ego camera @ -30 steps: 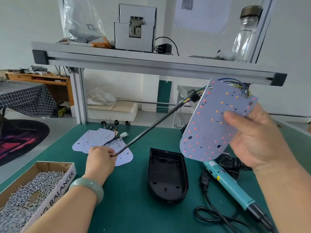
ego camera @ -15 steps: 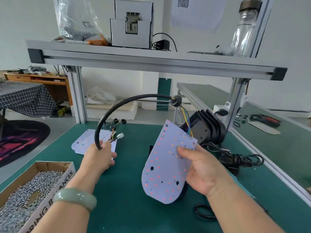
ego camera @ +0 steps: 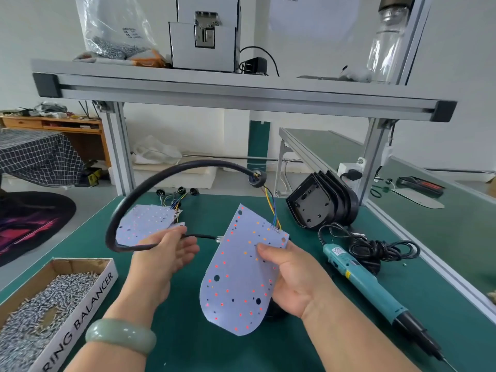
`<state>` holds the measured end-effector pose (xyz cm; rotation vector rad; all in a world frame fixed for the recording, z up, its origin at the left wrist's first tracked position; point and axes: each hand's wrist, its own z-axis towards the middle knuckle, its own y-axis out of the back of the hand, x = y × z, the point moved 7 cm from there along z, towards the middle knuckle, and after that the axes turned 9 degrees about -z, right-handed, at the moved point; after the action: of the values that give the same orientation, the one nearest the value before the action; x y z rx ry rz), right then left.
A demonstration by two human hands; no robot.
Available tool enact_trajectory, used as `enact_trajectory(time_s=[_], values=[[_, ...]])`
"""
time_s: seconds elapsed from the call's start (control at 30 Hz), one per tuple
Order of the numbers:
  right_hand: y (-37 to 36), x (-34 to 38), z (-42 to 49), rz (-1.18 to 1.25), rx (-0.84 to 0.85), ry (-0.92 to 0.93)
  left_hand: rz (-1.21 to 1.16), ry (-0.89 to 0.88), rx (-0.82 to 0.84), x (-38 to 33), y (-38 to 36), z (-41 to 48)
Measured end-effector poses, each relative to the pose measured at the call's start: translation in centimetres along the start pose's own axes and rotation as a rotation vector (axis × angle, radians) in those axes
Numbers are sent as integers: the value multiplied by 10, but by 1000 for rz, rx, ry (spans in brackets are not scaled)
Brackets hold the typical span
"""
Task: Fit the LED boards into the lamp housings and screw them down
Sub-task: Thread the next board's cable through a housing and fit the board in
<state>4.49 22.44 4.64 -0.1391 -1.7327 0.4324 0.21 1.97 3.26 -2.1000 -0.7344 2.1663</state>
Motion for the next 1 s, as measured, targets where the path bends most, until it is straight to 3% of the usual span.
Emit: enact_trajectory(time_s=[0.1, 0.23, 0.33, 0.4, 0.47, 0.53, 0.63, 0.7, 0.87, 1.0], values=[[-8, -3, 2, -32, -18, -12, -1, -61, 27, -9, -5, -7], [-29, -9, 7, -143, -29, -16, 61, 60, 238, -3, -24, -25], [-39, -11, 9, -217, -40, 3, 166, -68, 246, -12, -22, -29], [-19, 2, 7, -469, -208, 144, 91, -107, 174, -17, -15, -26], [18, 24, -3, -891, -527, 303, -40, -88, 91, -18, -6, -20], [51, 29, -9, -1092, -667, 239, -154, -54, 96, -18, -3, -16], [74, 4, -3, -1061, -549, -50, -208, 31, 192, -8, -16, -15], [75, -7, 1, -996, -508, -100, -174, 85, 213, 2, -26, -18], [76, -8, -2, -602, -527, 14, -75, 129, 130, 11, -24, -17], [66, 6, -14, -515, -507, 169, 30, 106, 89, 6, -21, -18]])
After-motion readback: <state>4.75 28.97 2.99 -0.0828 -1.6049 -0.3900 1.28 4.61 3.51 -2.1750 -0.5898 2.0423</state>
